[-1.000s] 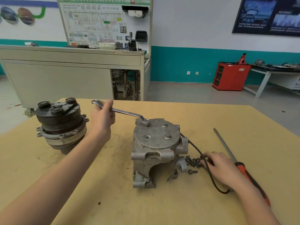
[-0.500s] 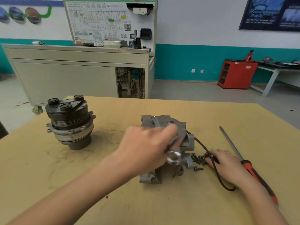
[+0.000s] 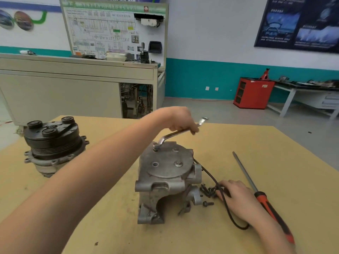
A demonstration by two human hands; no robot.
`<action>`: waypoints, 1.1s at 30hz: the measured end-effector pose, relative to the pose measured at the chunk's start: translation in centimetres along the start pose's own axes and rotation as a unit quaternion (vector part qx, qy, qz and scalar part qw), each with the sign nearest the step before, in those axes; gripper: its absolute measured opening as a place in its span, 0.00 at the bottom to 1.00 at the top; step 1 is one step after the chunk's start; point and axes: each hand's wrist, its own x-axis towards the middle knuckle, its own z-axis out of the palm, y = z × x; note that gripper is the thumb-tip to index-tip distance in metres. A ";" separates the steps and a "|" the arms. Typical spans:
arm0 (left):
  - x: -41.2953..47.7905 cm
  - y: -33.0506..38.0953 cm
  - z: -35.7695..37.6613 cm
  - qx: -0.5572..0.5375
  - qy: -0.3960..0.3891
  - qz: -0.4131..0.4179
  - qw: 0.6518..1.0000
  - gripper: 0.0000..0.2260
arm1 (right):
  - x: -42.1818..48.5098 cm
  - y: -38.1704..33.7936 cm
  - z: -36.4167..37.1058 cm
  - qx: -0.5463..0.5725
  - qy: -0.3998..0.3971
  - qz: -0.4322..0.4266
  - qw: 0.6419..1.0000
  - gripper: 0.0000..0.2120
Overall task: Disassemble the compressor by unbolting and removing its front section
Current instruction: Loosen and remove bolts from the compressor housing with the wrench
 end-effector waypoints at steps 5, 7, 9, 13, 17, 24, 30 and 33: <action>1.1 -5.3 -1.5 -0.260 -0.002 -0.118 0.958 0.07 | 0.1 0.1 0.2 -0.006 0.000 -0.004 1.000 0.15; 1.0 -6.3 -1.4 -0.307 0.023 -0.137 0.941 0.07 | 0.1 0.1 0.2 -0.010 -0.001 -0.003 1.000 0.15; 0.8 -7.1 -1.2 -0.338 0.048 -0.146 0.929 0.08 | 0.1 0.1 0.2 -0.010 -0.003 -0.002 1.000 0.15; 0.0 -8.3 -0.8 -0.394 0.067 -0.141 0.906 0.11 | 0.1 0.0 0.1 -0.008 -0.007 0.000 1.000 0.15; -1.2 -10.1 -0.6 -0.473 0.079 -0.123 0.869 0.13 | 0.2 -0.2 0.0 -0.012 -0.011 0.002 1.000 0.15; -5.6 -13.9 0.0 -0.614 0.120 -0.068 0.777 0.14 | 0.0 -0.2 -0.1 -0.021 -0.016 0.003 1.000 0.14; -10.8 -14.9 2.2 -0.620 0.226 0.011 0.752 0.12 | 0.0 -0.2 -0.3 -0.014 -0.025 0.006 1.000 0.14; -13.2 -13.9 4.4 -0.573 0.355 0.037 0.738 0.12 | 0.0 -0.4 -0.3 -0.013 -0.025 0.007 1.000 0.14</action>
